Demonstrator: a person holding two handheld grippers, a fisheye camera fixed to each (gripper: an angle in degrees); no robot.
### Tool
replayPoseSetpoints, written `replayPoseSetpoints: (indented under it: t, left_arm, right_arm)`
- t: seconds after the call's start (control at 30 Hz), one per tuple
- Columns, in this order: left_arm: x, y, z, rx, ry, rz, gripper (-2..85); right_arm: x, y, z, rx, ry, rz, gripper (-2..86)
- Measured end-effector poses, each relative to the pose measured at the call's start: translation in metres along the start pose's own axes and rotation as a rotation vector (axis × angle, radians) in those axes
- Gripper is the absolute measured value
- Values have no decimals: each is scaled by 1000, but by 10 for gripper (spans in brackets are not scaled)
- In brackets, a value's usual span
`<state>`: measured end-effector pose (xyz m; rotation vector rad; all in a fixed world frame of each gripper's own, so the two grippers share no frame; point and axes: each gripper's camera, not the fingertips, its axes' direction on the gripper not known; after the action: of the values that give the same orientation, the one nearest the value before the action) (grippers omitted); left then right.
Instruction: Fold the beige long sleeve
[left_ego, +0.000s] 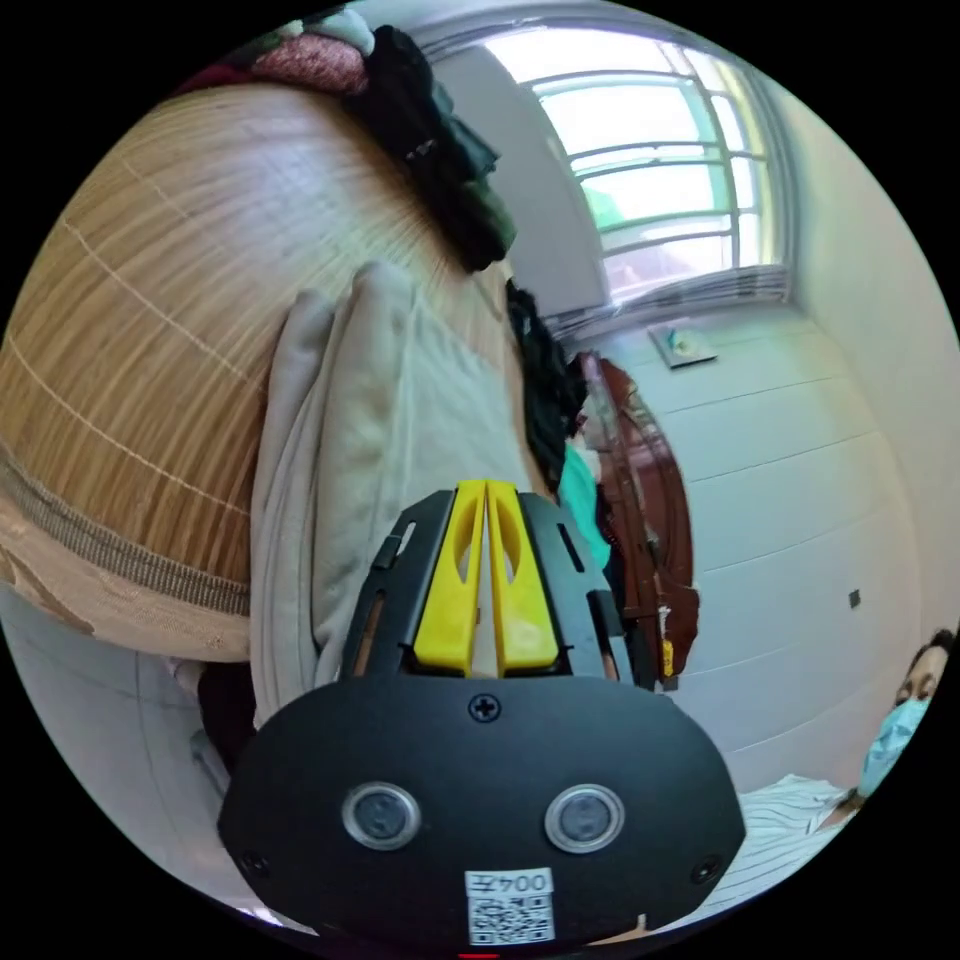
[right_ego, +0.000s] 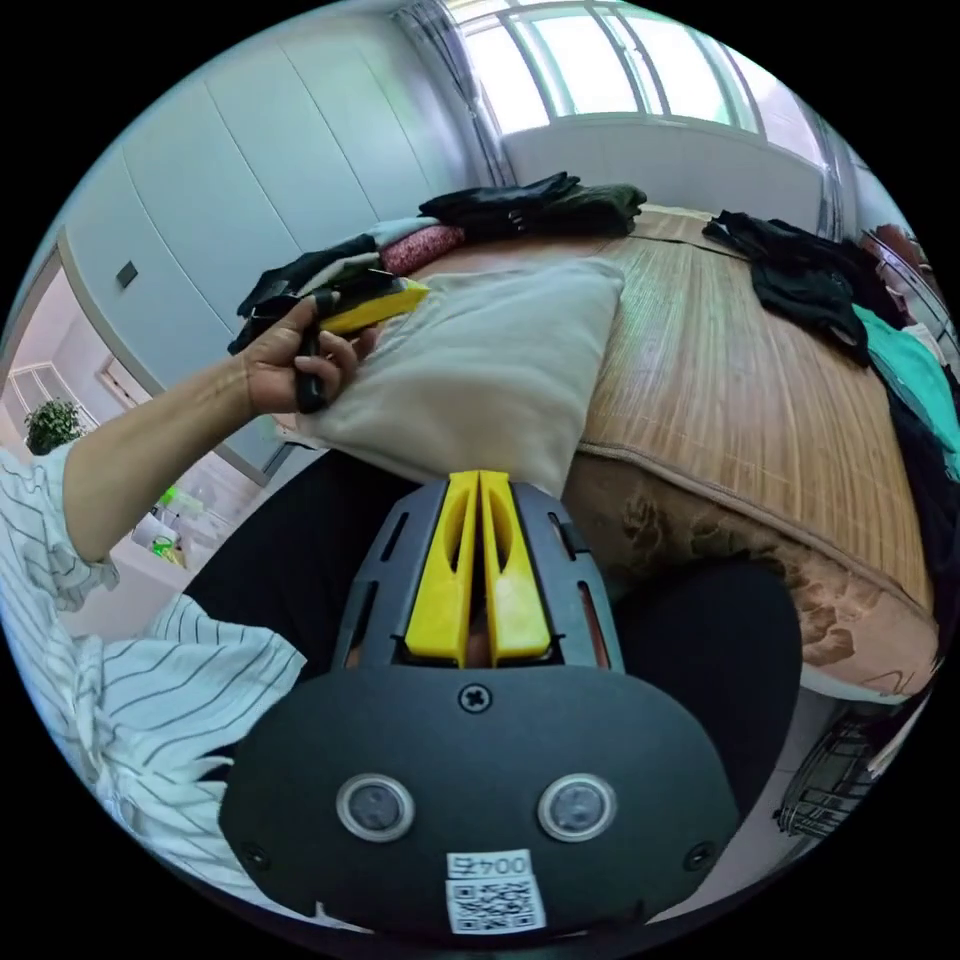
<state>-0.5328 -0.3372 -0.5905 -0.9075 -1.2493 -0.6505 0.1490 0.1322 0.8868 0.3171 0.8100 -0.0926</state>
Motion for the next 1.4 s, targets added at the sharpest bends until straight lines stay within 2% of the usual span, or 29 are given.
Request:
replayPoseSetpoints:
  t: [0.07,0.13,0.23,0.3,0.4,0.5,0.57,0.63,0.77,0.9,1.0,1.07,1.17,1.23,1.4]
  left_arm:
    - [-3,23,-38,103,112,32,2]
    - [-11,44,-69,154,84,47,2]
    - [-21,99,-100,208,-176,117,2]
    - [-24,142,-89,193,-323,172,2]
    - [-31,228,-18,132,-427,277,2]
    - [-47,300,97,13,-575,356,2]
    - [-67,352,157,54,-689,419,3]
    - [-83,363,180,43,-708,430,4]
    - [-100,364,189,15,-634,376,3]
    - [-58,339,209,110,-610,481,2]
    - [-48,253,283,63,-649,540,2]
    - [-73,169,348,24,-730,500,3]
    - [-118,89,408,-52,-836,425,5]
    - [-146,73,433,-114,-840,420,5]
    - [-131,97,434,-37,-896,490,6]
  right_arm:
    - [5,13,-18,42,23,5,-6]
    - [14,19,-24,53,31,65,-5]
    - [13,12,-28,101,-1,100,2]
    - [1,-2,-25,108,-8,58,13]
    - [-16,-31,-13,111,-28,1,33]
    - [-30,-66,6,105,23,-69,41]
    - [-32,-94,34,-1,93,-94,38]
    - [-26,-102,58,-105,105,-97,34]
    - [-5,-104,56,-125,29,-41,25]
    - [6,-98,50,-88,-3,-25,20]
    - [8,-91,52,-70,24,-39,18]
    - [13,-89,51,-72,34,-44,16]
    - [21,-85,51,-69,41,-56,11]
    - [28,-84,50,-69,37,-57,9]
    - [50,-80,47,-64,19,-58,7]
